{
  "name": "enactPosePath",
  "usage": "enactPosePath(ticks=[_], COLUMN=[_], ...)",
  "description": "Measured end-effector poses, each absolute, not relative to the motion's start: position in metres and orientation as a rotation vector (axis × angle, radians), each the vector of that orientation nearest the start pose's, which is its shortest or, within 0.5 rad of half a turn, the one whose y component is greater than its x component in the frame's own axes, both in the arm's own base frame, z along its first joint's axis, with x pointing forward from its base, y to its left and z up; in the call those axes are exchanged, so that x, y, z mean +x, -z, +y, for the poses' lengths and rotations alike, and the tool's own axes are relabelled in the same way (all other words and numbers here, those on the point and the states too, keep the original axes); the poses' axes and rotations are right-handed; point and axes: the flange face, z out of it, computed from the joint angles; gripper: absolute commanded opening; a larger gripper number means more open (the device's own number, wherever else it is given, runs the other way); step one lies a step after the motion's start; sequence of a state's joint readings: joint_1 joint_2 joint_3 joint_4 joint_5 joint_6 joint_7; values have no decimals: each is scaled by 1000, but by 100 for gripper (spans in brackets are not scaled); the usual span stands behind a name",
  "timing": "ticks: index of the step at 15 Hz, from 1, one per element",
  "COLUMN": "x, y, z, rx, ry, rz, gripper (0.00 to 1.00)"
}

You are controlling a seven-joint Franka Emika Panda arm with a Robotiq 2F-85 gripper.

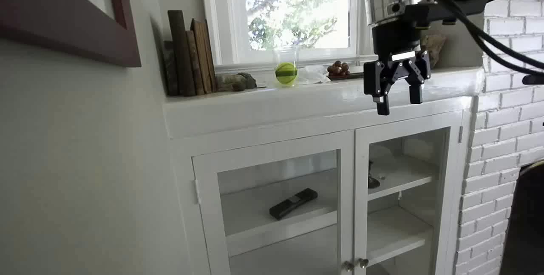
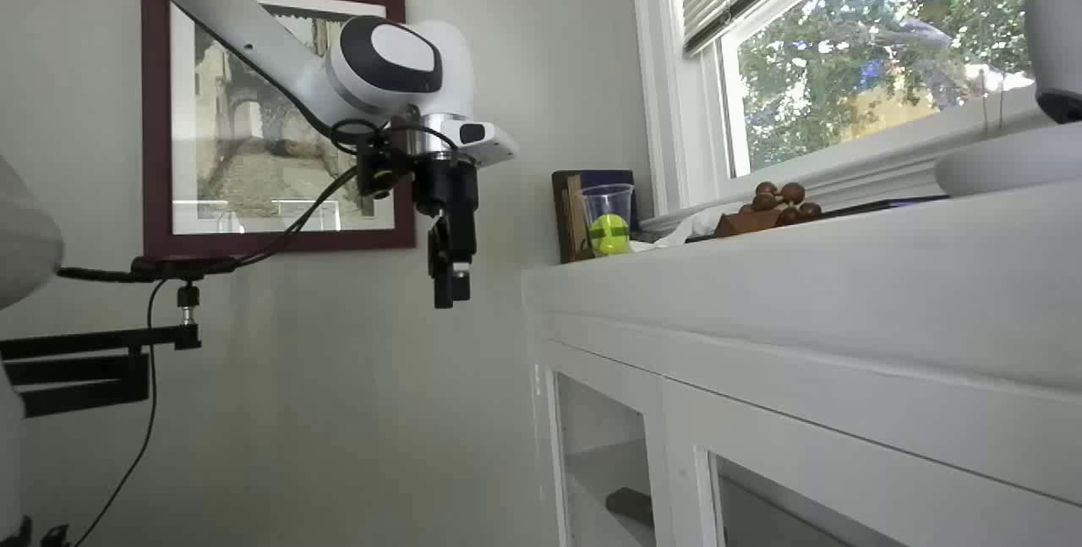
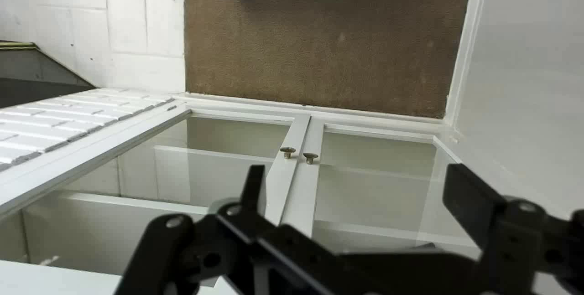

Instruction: Use the tissue to wipe the window

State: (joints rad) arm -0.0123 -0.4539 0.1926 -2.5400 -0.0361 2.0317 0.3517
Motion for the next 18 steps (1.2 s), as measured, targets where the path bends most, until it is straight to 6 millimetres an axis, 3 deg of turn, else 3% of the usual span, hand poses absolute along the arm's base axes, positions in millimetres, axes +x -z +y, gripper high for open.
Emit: enactPosePath(ticks=[6, 9, 12, 18], x=[387, 395, 405, 433], y=[-421, -432, -462, -547], z=[68, 56, 31, -27], rx=[-3255, -3228, -3191, -3083], ry=[-50, -30, -46, 58], rz=[290, 408, 601, 1041], gripper=[100, 100, 100, 100])
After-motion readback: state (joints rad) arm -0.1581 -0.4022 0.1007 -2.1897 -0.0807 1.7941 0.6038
